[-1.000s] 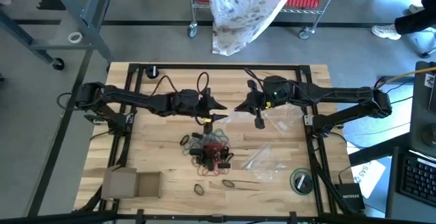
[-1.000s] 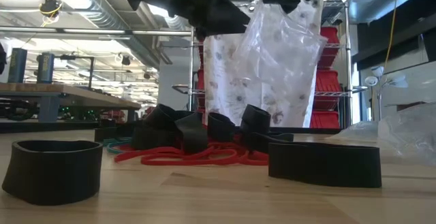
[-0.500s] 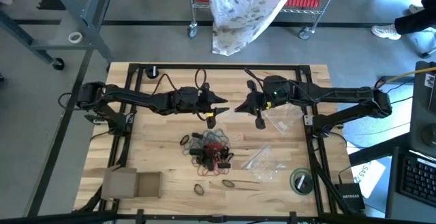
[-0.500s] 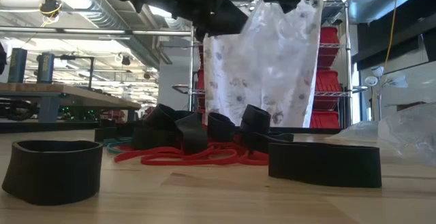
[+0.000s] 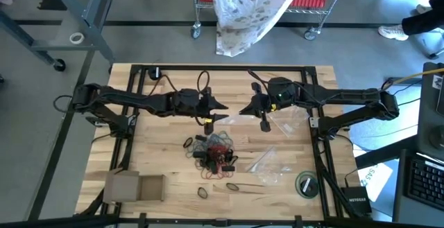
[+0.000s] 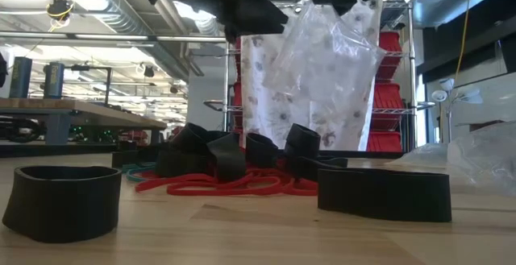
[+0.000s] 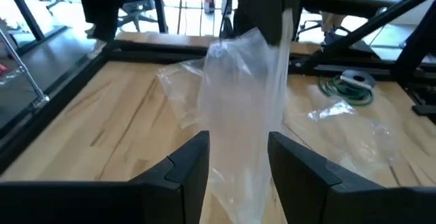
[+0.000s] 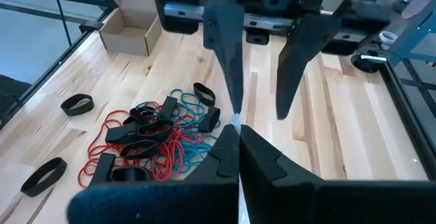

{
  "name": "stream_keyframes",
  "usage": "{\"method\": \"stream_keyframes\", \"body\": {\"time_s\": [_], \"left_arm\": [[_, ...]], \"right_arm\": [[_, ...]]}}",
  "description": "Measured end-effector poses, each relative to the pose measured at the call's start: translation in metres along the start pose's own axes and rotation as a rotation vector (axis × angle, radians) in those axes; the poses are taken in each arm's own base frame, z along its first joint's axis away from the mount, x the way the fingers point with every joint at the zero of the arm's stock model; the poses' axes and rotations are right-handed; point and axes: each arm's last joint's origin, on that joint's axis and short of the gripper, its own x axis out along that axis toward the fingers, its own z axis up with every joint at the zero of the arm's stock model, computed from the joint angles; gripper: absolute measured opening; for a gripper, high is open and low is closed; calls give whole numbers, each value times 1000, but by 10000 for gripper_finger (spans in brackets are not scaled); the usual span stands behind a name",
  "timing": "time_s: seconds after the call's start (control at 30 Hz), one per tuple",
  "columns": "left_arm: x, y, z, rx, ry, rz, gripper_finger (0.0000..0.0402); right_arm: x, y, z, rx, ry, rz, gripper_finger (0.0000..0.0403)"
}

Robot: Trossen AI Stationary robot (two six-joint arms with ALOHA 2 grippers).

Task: Sort rubber bands
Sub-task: Open the transparent zip lock bag

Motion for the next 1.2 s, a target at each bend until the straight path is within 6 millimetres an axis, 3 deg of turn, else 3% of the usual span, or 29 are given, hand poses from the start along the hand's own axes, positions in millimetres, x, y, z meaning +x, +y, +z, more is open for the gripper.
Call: {"method": "stream_keyframes", "body": {"time_s": [0.93, 1.2], "left_arm": [[6, -1, -3, -7, -10, 14, 143], [20, -3, -10, -8, -28, 12, 143]], "right_arm": [[0, 0, 2, -5, -20, -3, 0], [0, -1, 7, 5, -78, 2, 0]]}}
